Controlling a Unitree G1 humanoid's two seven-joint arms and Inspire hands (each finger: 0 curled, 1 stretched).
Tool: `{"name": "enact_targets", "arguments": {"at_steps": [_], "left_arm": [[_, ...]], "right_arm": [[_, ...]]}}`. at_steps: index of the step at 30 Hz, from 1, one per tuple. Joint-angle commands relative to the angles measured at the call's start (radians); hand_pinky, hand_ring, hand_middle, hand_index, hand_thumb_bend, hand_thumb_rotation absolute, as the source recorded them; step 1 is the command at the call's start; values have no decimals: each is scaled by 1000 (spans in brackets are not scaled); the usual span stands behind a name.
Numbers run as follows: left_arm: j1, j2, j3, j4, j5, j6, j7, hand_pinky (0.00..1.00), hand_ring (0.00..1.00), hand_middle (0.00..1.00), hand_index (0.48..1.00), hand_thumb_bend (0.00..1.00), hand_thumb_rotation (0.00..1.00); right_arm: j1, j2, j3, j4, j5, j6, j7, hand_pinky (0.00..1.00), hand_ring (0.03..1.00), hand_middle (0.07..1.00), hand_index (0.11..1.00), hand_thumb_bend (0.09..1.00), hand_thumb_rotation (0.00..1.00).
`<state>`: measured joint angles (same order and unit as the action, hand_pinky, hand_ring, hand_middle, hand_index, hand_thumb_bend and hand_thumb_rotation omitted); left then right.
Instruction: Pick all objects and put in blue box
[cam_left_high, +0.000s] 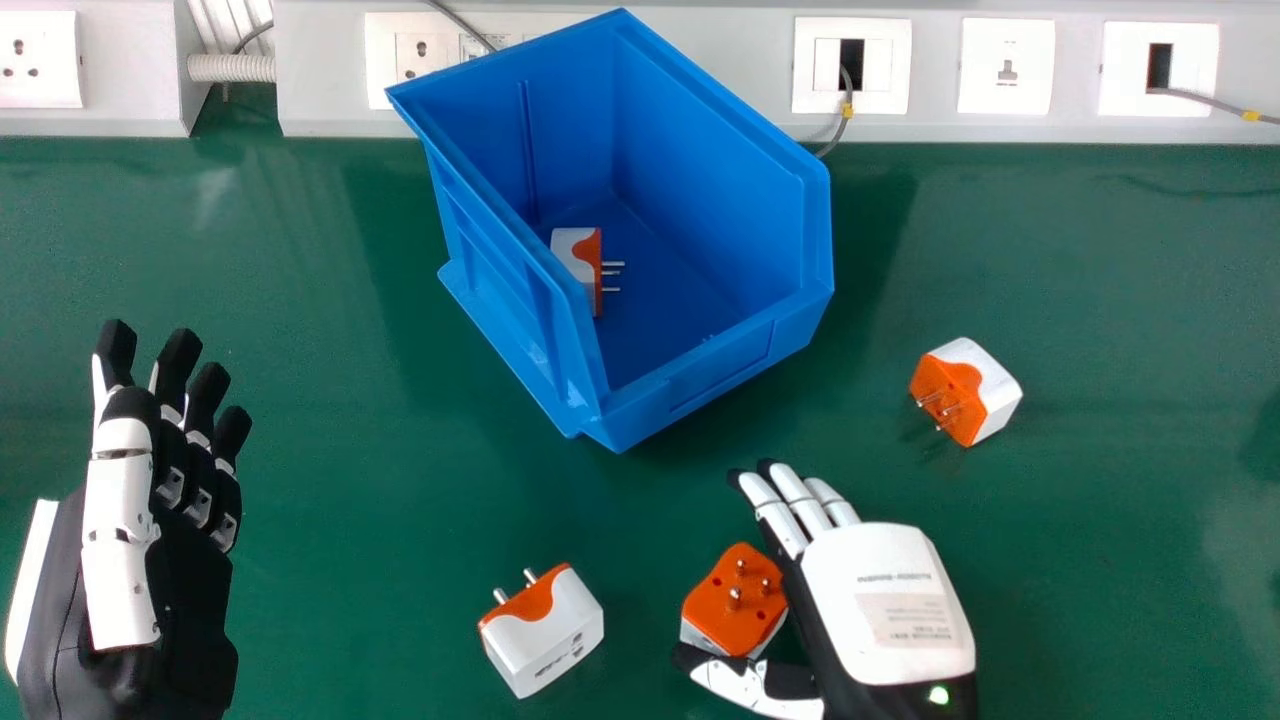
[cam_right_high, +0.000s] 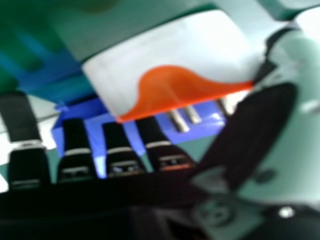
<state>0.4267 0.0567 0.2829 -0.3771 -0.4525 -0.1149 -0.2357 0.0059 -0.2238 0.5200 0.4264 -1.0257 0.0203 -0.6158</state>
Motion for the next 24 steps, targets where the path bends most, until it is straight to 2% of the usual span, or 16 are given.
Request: {"name": "enact_targets", "arguments": {"at_steps": [1, 3, 4, 5, 6, 7, 8, 9, 10, 11, 14, 18, 20, 24], "left_arm": [[-1, 9, 7, -30, -7, -4, -3, 1000, 1000, 1000, 996, 169, 1000], [-3, 10, 8, -28, -10, -4, -6, 1000, 1000, 1000, 997, 169, 1000], [-4, 10, 9, -28, -13, -2, -6, 1000, 1000, 1000, 998, 167, 1000], [-5, 9, 9, -29, -19, 2, -6, 1000, 1000, 1000, 998, 167, 1000], [-5, 9, 9, -31, -19, 4, -4, 1000, 1000, 1000, 998, 166, 1000], [-6, 9, 9, -31, -19, 5, -2, 1000, 1000, 1000, 998, 166, 1000], [-6, 10, 9, -31, -19, 5, -3, 1000, 1000, 1000, 999, 164, 1000], [-7, 10, 9, -32, -17, 5, 0, 1000, 1000, 1000, 999, 164, 1000], [-7, 11, 10, -33, -17, 5, 0, 1000, 1000, 1000, 999, 163, 1000], [-7, 10, 10, -35, -14, 5, 2, 1000, 1000, 1000, 999, 163, 1000], [-8, 10, 12, -41, -16, 8, 7, 1000, 1000, 1000, 997, 155, 1000], [-10, 13, 13, -43, -15, 10, 7, 1000, 1000, 1000, 998, 154, 1000], [-12, 13, 13, -45, -17, 14, 9, 1000, 1000, 1000, 999, 155, 1000], [-15, 12, 14, -47, -21, 23, 13, 1000, 1000, 1000, 1000, 155, 1000]], "right_arm": [[27, 1, 4, 68, 43, 5, 17, 721, 847, 893, 866, 499, 581], [11, 7, -4, 109, 70, -41, -30, 715, 840, 886, 860, 505, 554], [5, 9, -9, 123, 89, -61, -35, 688, 806, 852, 836, 531, 469], [0, 8, -13, 132, 107, -80, -34, 688, 806, 852, 836, 531, 469], [-3, 7, -15, 135, 121, -87, -25, 625, 726, 778, 793, 537, 375], [-5, 5, -18, 134, 136, -94, -11, 625, 726, 778, 793, 537, 375], [-9, 2, -20, 135, 150, -101, 2, 574, 665, 722, 732, 533, 300], [-12, -3, -19, 132, 159, -104, 15, 574, 665, 722, 732, 533, 300], [-15, -7, -20, 132, 170, -111, 28, 528, 620, 684, 676, 529, 240], [-17, -9, -21, 128, 179, -111, 45, 528, 620, 684, 676, 529, 240], [-21, -9, -26, 115, 205, -110, 79, 421, 513, 601, 595, 520, 122], [-25, -8, -23, 101, 221, -85, 106, 385, 480, 575, 588, 517, 98], [-28, -8, -21, 94, 223, -73, 118, 302, 379, 511, 562, 514, 63], [-25, -7, -23, 63, 236, -38, 165, 250, 319, 470, 540, 512, 35]]}}
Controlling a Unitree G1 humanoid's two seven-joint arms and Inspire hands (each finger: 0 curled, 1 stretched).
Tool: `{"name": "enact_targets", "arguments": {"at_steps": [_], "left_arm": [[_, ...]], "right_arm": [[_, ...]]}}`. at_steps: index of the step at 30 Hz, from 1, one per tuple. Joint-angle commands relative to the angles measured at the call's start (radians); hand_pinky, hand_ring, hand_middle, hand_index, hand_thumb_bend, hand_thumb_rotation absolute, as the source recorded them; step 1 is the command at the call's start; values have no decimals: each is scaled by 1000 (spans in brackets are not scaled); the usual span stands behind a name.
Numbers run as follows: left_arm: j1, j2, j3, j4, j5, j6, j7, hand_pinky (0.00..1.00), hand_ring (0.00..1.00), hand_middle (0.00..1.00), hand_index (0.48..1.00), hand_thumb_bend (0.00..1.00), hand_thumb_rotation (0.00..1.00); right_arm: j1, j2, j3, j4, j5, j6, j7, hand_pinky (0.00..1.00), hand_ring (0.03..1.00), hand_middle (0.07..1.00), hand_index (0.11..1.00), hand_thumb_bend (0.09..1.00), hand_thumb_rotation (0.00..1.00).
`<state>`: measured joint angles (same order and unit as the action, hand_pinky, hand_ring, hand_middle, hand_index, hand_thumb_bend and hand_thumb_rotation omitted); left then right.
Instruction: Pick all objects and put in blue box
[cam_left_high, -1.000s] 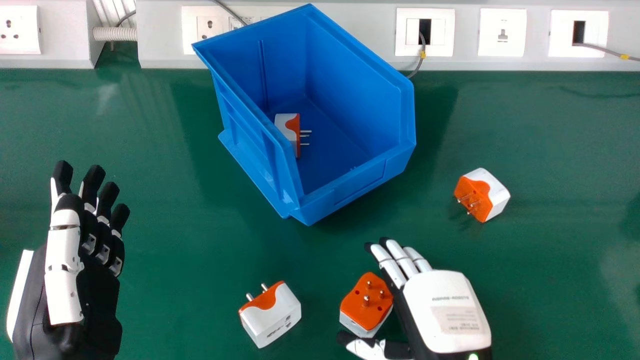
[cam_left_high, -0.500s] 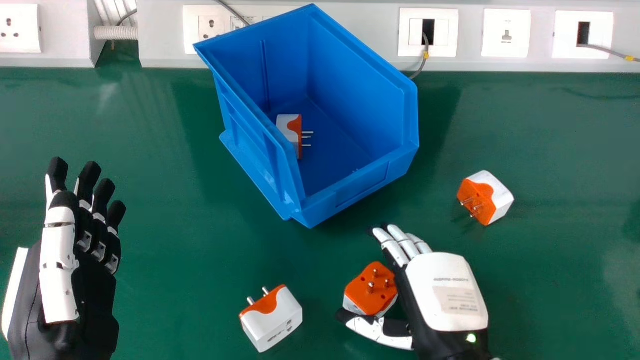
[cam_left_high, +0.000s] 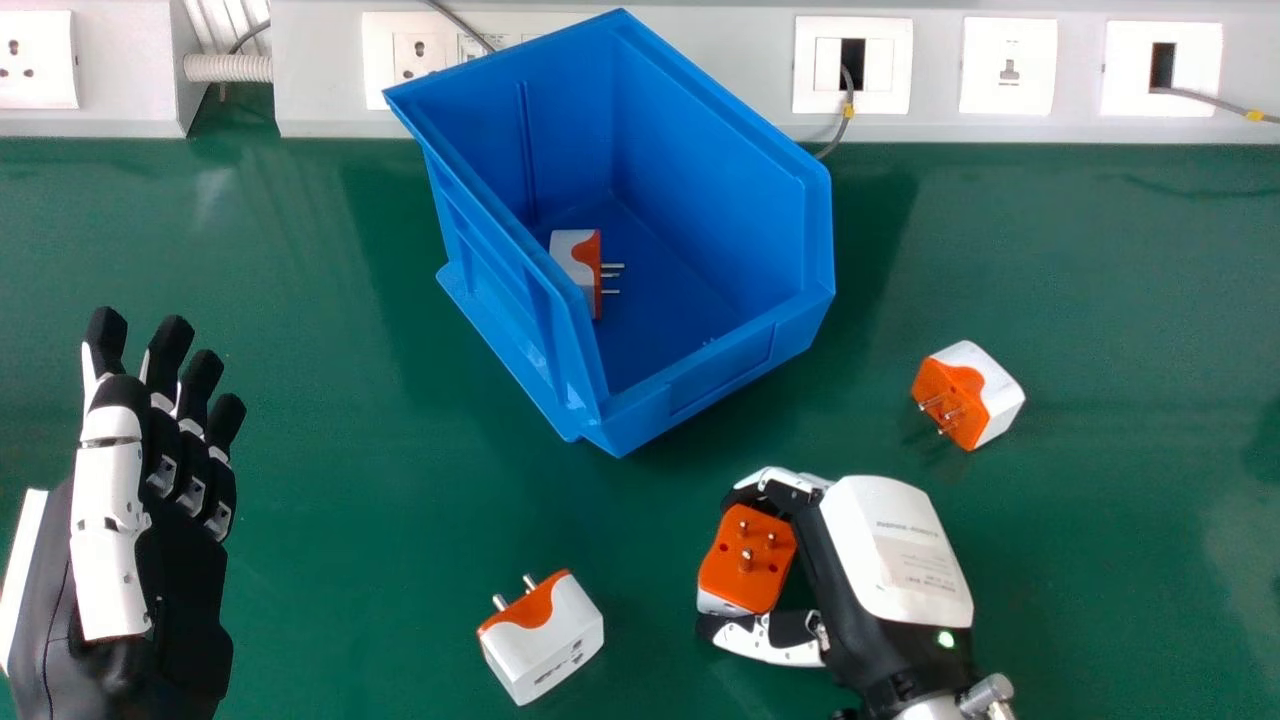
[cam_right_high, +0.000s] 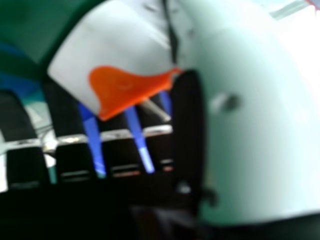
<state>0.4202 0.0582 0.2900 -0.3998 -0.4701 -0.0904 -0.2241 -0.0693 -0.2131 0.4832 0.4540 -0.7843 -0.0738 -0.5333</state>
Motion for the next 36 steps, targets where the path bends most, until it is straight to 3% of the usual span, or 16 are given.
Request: {"name": "enact_targets", "arguments": {"at_steps": [1, 5, 8, 15, 18, 28, 31, 36], "left_arm": [[-10, 12, 7, -24, -4, 0, 0, 1000, 1000, 1000, 1000, 155, 1000], [-13, 10, 7, -26, -9, 5, -1, 1000, 1000, 1000, 1000, 155, 1000], [-13, 8, 6, -25, 4, -3, 0, 1000, 1000, 1000, 1000, 155, 1000], [-9, 7, 3, -28, 14, -5, 5, 1000, 1000, 1000, 1000, 158, 1000], [-12, 1, 0, -22, 10, -8, 4, 1000, 1000, 1000, 1000, 159, 1000], [-16, -2, -1, -1, 15, -25, -5, 1000, 1000, 1000, 1000, 160, 1000], [-14, -5, -2, 1, 3, -21, -7, 1000, 1000, 1000, 1000, 160, 1000], [-7, -7, -8, -1, 28, -31, 1, 1000, 1000, 1000, 998, 162, 1000]], "right_arm": [[53, -16, 11, 26, 1, 65, 94, 250, 319, 470, 540, 512, 35], [63, -14, 7, -17, 13, 92, 113, 239, 313, 459, 526, 510, 21], [93, -25, -4, -95, 28, 99, 126, 234, 308, 456, 524, 510, 18], [197, -75, -69, -361, 27, 97, 145, 205, 272, 444, 517, 509, 11], [219, -97, -106, -475, 19, 92, 164, 190, 252, 440, 515, 508, 9], [98, -120, -178, -687, -61, 109, 251, 107, 147, 420, 505, 509, 2], [-17, -112, -195, -660, -47, 91, 273, 107, 147, 420, 505, 509, 2], [-218, -87, -188, -526, -37, 65, 280, 86, 120, 424, 495, 511, 1]]}}
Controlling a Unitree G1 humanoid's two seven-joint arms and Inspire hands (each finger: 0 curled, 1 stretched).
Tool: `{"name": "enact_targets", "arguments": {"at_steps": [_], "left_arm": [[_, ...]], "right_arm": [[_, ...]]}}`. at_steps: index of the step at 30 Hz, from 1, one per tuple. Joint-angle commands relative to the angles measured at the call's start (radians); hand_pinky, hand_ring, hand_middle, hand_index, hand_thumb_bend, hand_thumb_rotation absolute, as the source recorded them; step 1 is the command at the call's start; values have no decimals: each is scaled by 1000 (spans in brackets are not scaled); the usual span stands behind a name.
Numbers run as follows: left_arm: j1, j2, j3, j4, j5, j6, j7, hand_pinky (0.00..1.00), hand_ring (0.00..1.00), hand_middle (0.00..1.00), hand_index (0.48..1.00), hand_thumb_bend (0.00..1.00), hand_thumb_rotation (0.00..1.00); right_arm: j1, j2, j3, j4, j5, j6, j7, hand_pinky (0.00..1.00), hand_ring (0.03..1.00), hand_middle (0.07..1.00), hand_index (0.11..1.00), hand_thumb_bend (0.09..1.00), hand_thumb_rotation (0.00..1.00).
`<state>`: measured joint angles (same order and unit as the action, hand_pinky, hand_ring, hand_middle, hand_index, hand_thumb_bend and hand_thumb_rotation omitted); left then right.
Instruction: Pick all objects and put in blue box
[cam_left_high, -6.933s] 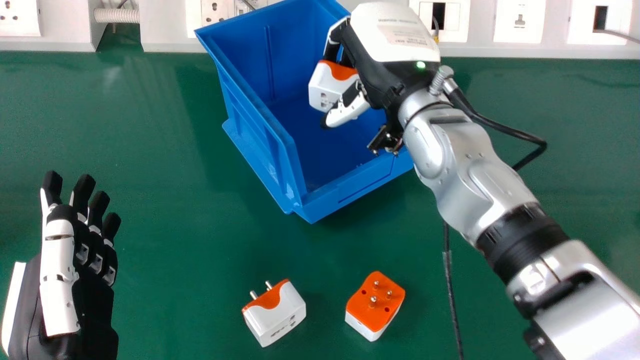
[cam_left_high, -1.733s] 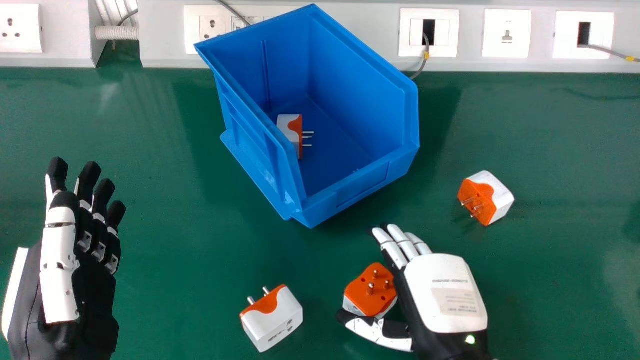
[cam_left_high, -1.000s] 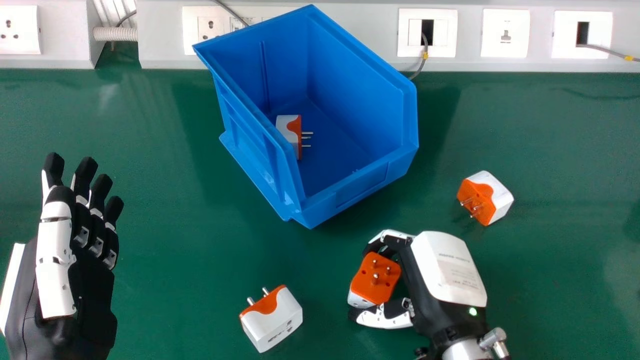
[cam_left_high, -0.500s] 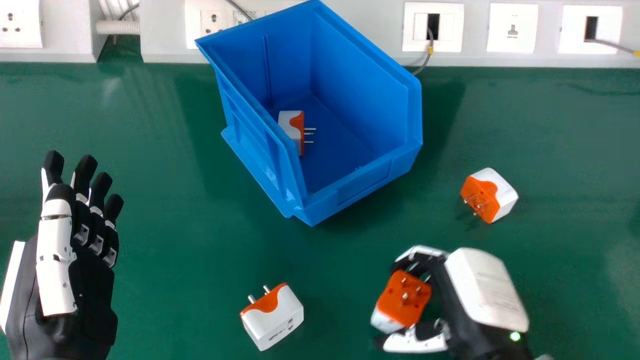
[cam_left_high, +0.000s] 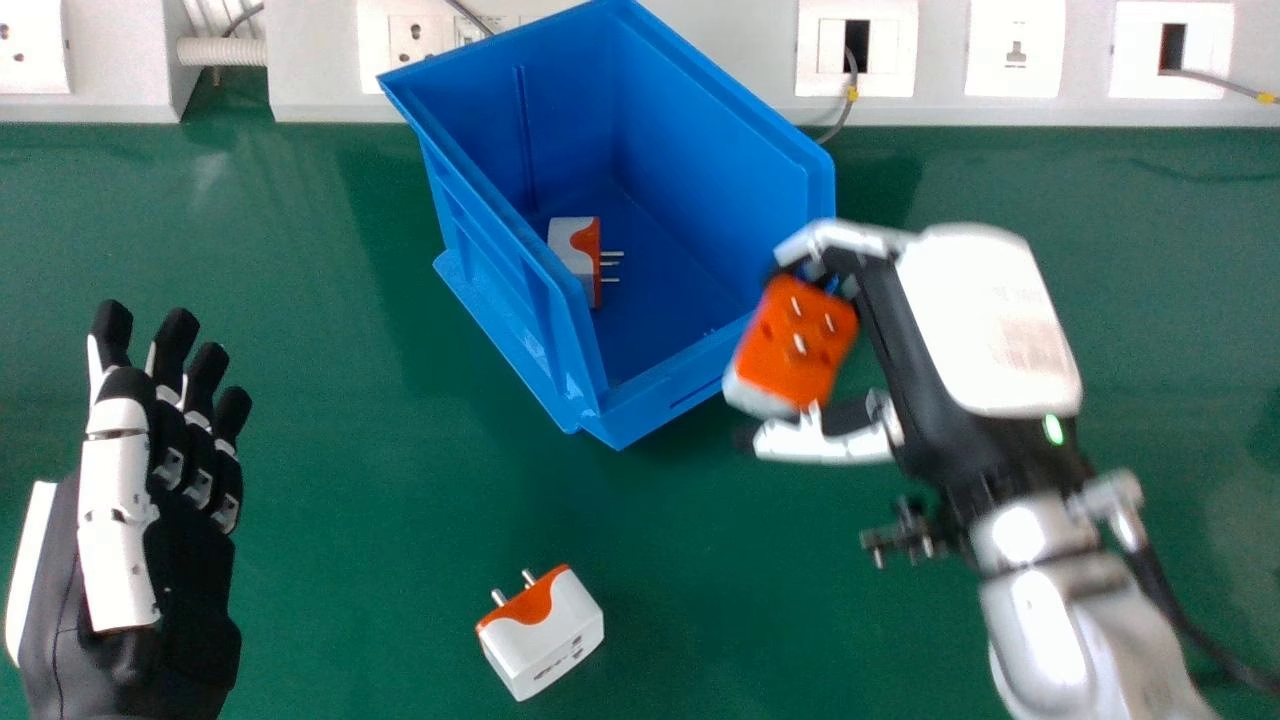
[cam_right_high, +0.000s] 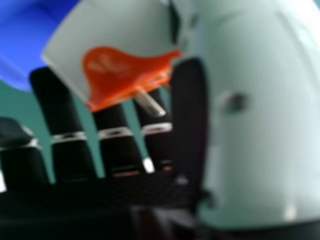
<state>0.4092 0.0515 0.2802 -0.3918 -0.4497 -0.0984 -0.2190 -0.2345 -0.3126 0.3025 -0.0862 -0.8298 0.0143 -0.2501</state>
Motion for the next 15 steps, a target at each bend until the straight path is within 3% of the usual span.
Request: {"name": "enact_targets", "arguments": {"at_steps": [1, 4, 13, 15], "left_arm": [[5, 0, 2, -8, 4, -24, -8, 1000, 1000, 1000, 998, 162, 1000], [10, -4, 3, -10, -4, -24, -12, 1000, 1000, 1000, 996, 165, 1000], [32, -5, 2, -27, 13, -23, -7, 1000, 1000, 1000, 997, 161, 1000], [36, -6, 2, -29, 9, -22, -9, 1000, 1000, 1000, 996, 160, 1000]], "right_arm": [[-92, 21, -2, 44, 10, -20, 5, 86, 120, 424, 495, 511, 1], [-185, 39, 8, 122, 18, -17, 29, 83, 116, 421, 492, 511, 0], [-536, 130, 62, 538, -6, -13, -17, 128, 183, 357, 481, 494, 87], [-612, 148, 82, 646, -10, -26, -40, 135, 193, 347, 480, 493, 98]]}}
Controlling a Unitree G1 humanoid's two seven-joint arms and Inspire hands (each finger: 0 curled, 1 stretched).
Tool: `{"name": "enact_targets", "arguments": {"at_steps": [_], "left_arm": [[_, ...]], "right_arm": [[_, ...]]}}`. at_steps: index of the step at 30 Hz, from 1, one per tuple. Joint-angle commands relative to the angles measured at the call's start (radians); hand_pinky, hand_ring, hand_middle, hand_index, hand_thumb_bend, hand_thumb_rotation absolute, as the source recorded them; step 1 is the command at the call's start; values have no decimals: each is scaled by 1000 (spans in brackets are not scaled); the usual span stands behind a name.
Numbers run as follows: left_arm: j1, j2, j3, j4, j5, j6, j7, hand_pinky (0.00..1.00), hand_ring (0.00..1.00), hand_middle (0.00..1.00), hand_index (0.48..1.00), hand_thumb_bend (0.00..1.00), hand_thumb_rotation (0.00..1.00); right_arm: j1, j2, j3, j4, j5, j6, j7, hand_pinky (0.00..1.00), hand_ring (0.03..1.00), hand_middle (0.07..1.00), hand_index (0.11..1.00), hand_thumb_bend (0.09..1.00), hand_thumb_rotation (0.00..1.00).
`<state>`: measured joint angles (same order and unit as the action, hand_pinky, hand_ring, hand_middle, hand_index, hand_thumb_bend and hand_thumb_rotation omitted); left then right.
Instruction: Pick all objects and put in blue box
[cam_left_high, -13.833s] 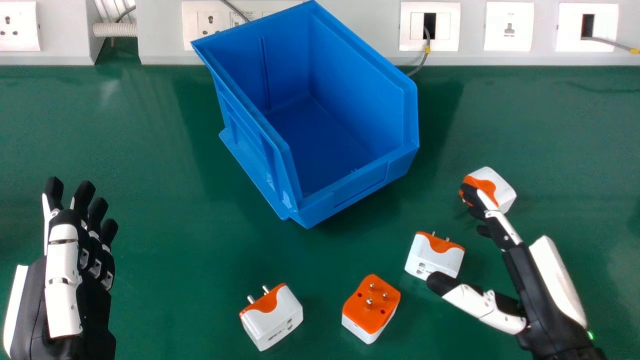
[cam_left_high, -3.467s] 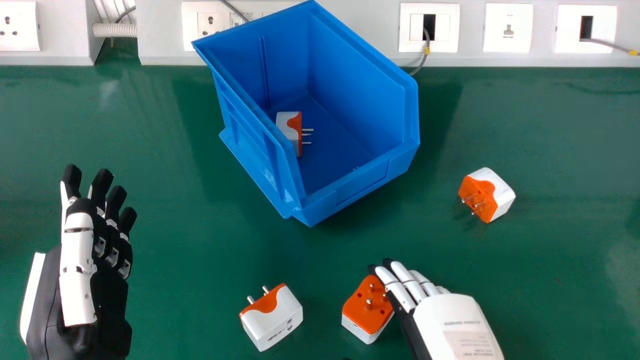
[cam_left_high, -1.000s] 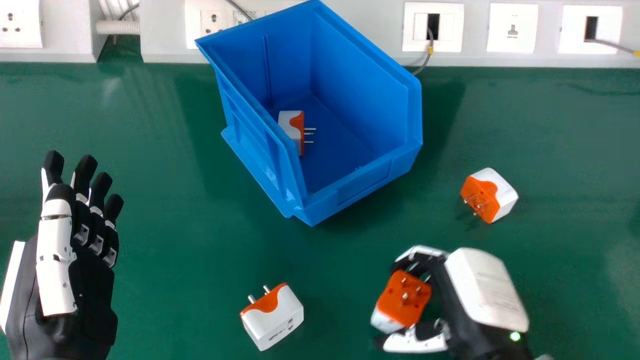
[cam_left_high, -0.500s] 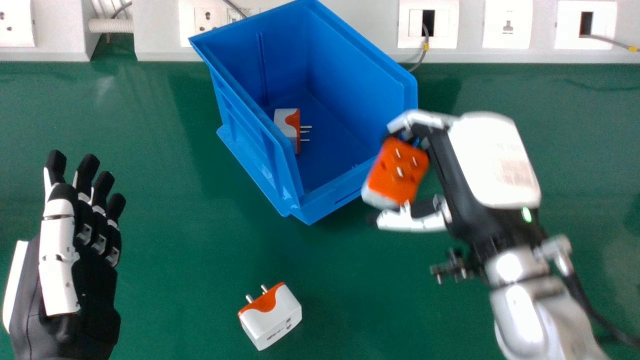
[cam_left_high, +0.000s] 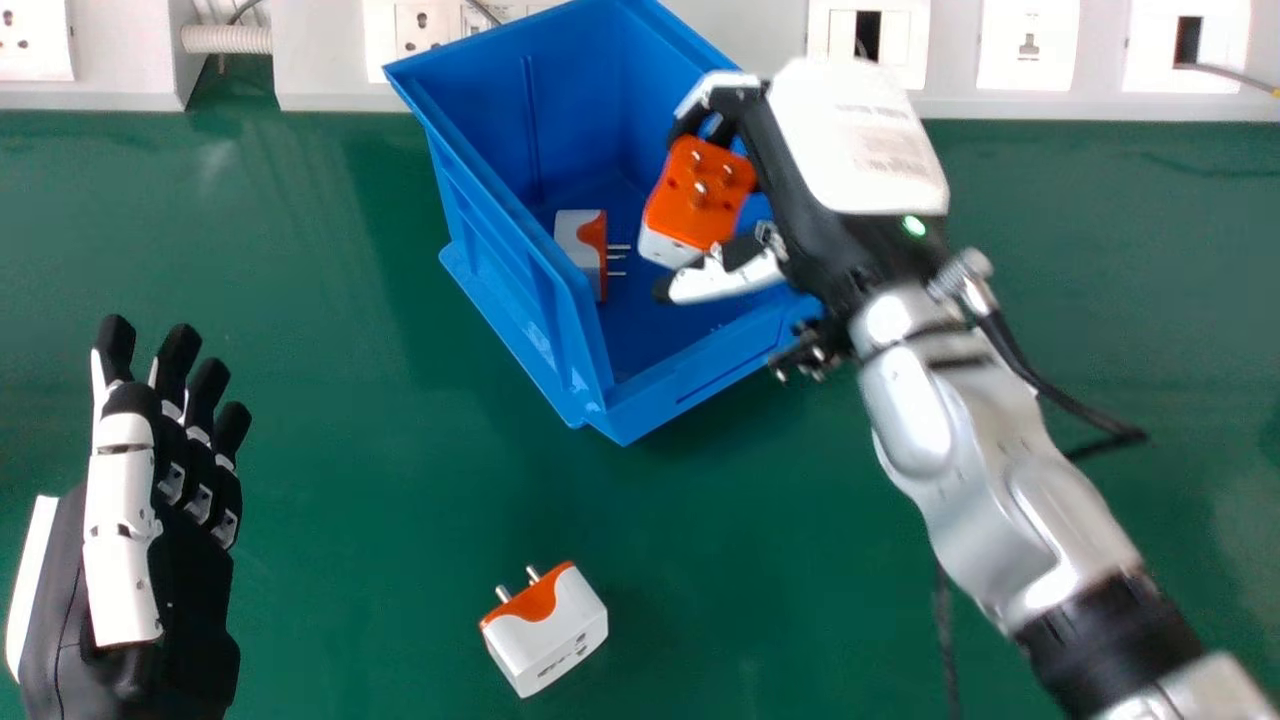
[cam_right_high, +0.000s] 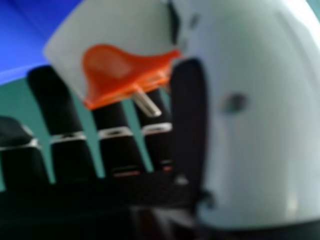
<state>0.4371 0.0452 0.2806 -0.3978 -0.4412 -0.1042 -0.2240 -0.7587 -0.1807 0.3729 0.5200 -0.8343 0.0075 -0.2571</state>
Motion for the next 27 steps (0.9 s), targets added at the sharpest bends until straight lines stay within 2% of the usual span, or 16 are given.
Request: {"name": "enact_targets", "arguments": {"at_steps": [1, 3, 6, 8, 10, 12, 16, 19, 22, 23, 26, 27], "left_arm": [[9, -1, 2, -25, -4, -16, -4, 1000, 1000, 1000, 996, 159, 1000], [16, -2, 3, -31, -7, -14, -3, 1000, 1000, 1000, 996, 157, 1000], [29, -1, 4, -43, -3, -13, -1, 1000, 1000, 1000, 995, 156, 1000], [39, -2, 2, -53, 13, -12, 8, 1000, 1000, 1000, 995, 156, 1000], [48, -4, -1, -64, 11, -6, 14, 1000, 1000, 1000, 996, 156, 1000], [53, -9, -4, -67, 9, -10, 16, 1000, 1000, 1000, 997, 159, 1000], [60, -16, -10, -72, 21, -16, 21, 1000, 1000, 1000, 998, 162, 1000], [62, -19, -13, -73, 22, -18, 21, 1000, 1000, 1000, 999, 159, 1000], [62, -20, -12, -69, 9, -20, 15, 1000, 1000, 1000, 1000, 157, 1000], [62, -20, -11, -67, 11, -22, 15, 1000, 1000, 1000, 1000, 157, 1000], [60, -21, -9, -64, 9, -21, 18, 1000, 1000, 1000, 1000, 159, 1000], [59, -21, -9, -63, 9, -20, 19, 1000, 1000, 1000, 1000, 159, 1000]], "right_arm": [[-123, 24, 21, 90, -5, -20, -32, 141, 203, 344, 479, 492, 106], [-182, 45, 33, 185, 3, -13, -36, 159, 230, 360, 479, 491, 113], [-273, 76, 69, 345, -15, 19, -56, 207, 296, 412, 482, 489, 122], [-317, 91, 91, 442, -15, 20, -82, 211, 303, 419, 483, 489, 124], [-356, 105, 121, 526, -23, 34, -99, 211, 303, 420, 484, 490, 124], [-382, 115, 149, 587, -29, 42, -116, 207, 299, 420, 492, 495, 99], [-402, 141, 137, 642, 12, 58, -119, 194, 289, 423, 500, 503, 63], [-406, 145, 148, 659, 18, 59, -121, 212, 314, 437, 503, 509, 41], [-400, 140, 163, 659, 16, 57, -94, 227, 336, 437, 509, 510, 34], [-399, 140, 168, 658, 15, 63, -83, 258, 368, 442, 515, 512, 28], [-394, 137, 185, 651, 7, 84, -60, 469, 596, 646, 671, 588, 125], [-391, 135, 190, 646, 5, 87, -58, 469, 596, 646, 671, 588, 125]]}}
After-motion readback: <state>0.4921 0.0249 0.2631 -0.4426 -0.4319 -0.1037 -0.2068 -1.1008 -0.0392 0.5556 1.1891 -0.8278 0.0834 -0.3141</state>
